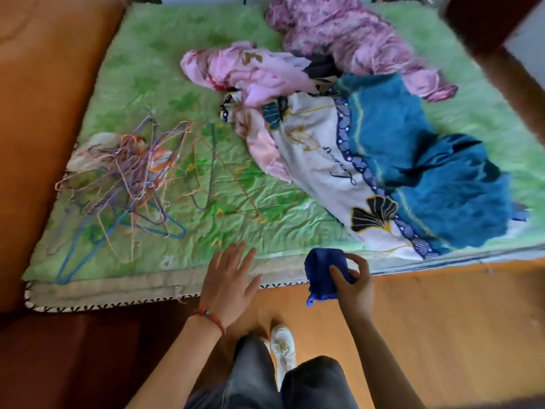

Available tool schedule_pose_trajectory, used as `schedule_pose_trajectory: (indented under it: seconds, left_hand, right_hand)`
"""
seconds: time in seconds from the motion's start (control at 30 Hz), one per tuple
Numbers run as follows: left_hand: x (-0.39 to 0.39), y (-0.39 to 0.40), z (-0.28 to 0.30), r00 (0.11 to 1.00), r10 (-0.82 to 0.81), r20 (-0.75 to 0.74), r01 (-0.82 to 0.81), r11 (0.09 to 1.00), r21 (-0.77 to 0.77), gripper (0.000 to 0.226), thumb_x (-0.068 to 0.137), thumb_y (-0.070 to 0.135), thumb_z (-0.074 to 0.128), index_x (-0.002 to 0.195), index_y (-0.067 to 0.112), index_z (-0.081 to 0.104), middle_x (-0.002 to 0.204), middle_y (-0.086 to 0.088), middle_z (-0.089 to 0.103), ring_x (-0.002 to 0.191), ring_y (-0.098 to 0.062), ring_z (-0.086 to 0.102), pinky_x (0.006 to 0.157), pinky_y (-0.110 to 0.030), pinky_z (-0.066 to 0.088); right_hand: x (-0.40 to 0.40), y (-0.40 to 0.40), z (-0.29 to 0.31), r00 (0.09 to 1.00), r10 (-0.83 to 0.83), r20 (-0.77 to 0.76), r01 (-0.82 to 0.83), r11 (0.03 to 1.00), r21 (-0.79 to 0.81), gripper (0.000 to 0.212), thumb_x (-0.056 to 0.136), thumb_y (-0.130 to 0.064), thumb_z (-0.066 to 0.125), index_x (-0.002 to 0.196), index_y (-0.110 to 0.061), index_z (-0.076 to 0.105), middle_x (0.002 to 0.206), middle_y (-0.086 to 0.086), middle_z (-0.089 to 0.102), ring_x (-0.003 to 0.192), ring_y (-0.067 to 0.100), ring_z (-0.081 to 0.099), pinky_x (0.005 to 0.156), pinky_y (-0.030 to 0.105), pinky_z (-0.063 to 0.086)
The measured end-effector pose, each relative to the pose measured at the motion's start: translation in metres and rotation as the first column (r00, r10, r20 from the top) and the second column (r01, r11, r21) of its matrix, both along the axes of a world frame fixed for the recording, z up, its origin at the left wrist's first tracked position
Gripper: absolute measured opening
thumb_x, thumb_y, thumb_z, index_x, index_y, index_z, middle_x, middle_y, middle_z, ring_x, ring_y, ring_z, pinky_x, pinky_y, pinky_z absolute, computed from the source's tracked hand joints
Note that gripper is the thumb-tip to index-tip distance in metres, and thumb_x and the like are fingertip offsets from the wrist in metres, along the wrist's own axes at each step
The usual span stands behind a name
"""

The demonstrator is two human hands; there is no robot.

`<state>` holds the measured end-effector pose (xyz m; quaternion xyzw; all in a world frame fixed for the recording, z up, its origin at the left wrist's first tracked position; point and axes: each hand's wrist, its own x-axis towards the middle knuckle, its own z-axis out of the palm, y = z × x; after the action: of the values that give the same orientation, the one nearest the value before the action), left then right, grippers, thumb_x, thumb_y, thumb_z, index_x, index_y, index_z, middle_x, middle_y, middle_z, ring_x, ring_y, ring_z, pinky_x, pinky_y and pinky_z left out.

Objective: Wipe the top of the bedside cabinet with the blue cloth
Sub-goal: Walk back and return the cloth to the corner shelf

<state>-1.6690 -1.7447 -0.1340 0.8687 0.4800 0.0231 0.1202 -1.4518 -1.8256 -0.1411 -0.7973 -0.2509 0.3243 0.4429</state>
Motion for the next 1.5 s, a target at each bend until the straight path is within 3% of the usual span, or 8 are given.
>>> schedule_pose_trajectory:
  seconds: [0.2, 0.27, 0.47, 0.57, 0.77, 1.07, 1.33, 1.5]
  left_hand:
    - [0.072, -0.002, -0.002, 0.934, -0.354, 0.051, 0.355, 0.935, 0.001, 0.059, 0.095, 0.045, 0.022, 0.116, 0.006, 0.062, 0.118, -0.018, 0.059, 0.107, -0.033, 0.053, 0.092, -0.043, 0.039]
    - [0.100, -0.007, -0.002, 0.893, -0.444, 0.068, 0.444, 0.896, 0.019, 0.054, 0.091, 0.042, 0.031, 0.115, 0.005, 0.062, 0.118, -0.019, 0.059, 0.105, -0.034, 0.055, 0.091, -0.044, 0.041]
    - [0.196, -0.040, 0.008, 0.758, -0.646, 0.088, 0.645, 0.763, 0.048, 0.068, 0.096, 0.049, 0.013, 0.114, 0.006, 0.062, 0.118, -0.018, 0.059, 0.106, -0.036, 0.055, 0.089, -0.048, 0.044]
    - [0.247, -0.067, 0.008, 0.689, -0.718, 0.101, 0.715, 0.696, 0.071, 0.056, 0.092, 0.045, 0.029, 0.115, 0.005, 0.062, 0.120, -0.018, 0.058, 0.109, -0.035, 0.054, 0.090, -0.048, 0.043]
    - [0.355, -0.125, 0.008, 0.590, -0.798, 0.125, 0.801, 0.598, 0.034, 0.060, 0.094, 0.049, 0.026, 0.118, 0.005, 0.058, 0.121, -0.018, 0.057, 0.111, -0.035, 0.052, 0.092, -0.050, 0.041]
    - [0.489, -0.166, 0.028, 0.537, -0.839, 0.092, 0.837, 0.543, 0.063, 0.070, 0.095, 0.052, 0.013, 0.117, 0.005, 0.060, 0.122, -0.018, 0.057, 0.111, -0.032, 0.052, 0.092, -0.048, 0.041]
    - [0.633, -0.162, 0.022, 0.456, -0.886, 0.083, 0.885, 0.461, 0.056, 0.071, 0.095, 0.052, 0.013, 0.118, 0.004, 0.059, 0.122, -0.017, 0.057, 0.110, -0.034, 0.054, 0.091, -0.047, 0.042]
    - [0.746, -0.146, 0.022, 0.391, -0.917, 0.080, 0.916, 0.396, 0.062, 0.070, 0.096, 0.051, 0.013, 0.117, 0.003, 0.060, 0.119, -0.019, 0.059, 0.109, -0.035, 0.055, 0.090, -0.049, 0.044]
  right_hand:
    - [0.040, -0.079, -0.003, 0.925, -0.380, -0.013, 0.380, 0.925, -0.001, 0.029, 0.080, -0.007, 0.060, 0.099, -0.028, 0.054, 0.062, 0.015, 0.062, 0.053, 0.022, 0.050, 0.054, 0.032, 0.040]
    - [0.049, -0.107, 0.000, 0.864, -0.501, -0.041, 0.502, 0.865, 0.014, 0.029, 0.080, -0.006, 0.060, 0.099, -0.027, 0.055, 0.060, 0.011, 0.060, 0.052, 0.020, 0.048, 0.053, 0.030, 0.038]
    - [0.082, -0.185, 0.008, 0.667, -0.739, -0.097, 0.743, 0.668, 0.020, 0.028, 0.081, -0.010, 0.061, 0.100, -0.029, 0.055, 0.072, 0.010, 0.065, 0.062, 0.023, 0.056, 0.059, 0.033, 0.045]
    - [0.106, -0.223, 0.011, 0.573, -0.813, -0.106, 0.818, 0.575, 0.016, 0.027, 0.081, -0.013, 0.062, 0.103, -0.026, 0.055, 0.077, 0.009, 0.068, 0.069, 0.024, 0.062, 0.065, 0.037, 0.050]
    - [0.179, -0.291, 0.018, 0.414, -0.902, -0.126, 0.910, 0.412, 0.041, 0.026, 0.082, -0.011, 0.061, 0.102, -0.024, 0.053, 0.075, 0.012, 0.064, 0.063, 0.023, 0.060, 0.059, 0.033, 0.049]
    - [0.295, -0.344, 0.031, 0.350, -0.926, -0.142, 0.937, 0.345, 0.061, 0.024, 0.084, -0.013, 0.060, 0.104, -0.023, 0.051, 0.082, 0.017, 0.066, 0.073, 0.029, 0.062, 0.062, 0.034, 0.048]
    - [0.420, -0.343, 0.030, 0.263, -0.952, -0.157, 0.964, 0.254, 0.076, 0.023, 0.084, -0.013, 0.059, 0.104, -0.023, 0.052, 0.075, 0.009, 0.066, 0.062, 0.017, 0.061, 0.050, 0.023, 0.046]
    - [0.520, -0.326, 0.032, 0.159, -0.973, -0.165, 0.987, 0.151, 0.062, 0.034, 0.068, -0.028, 0.060, 0.101, -0.024, 0.053, 0.070, 0.009, 0.067, 0.066, 0.027, 0.061, 0.060, 0.030, 0.047]
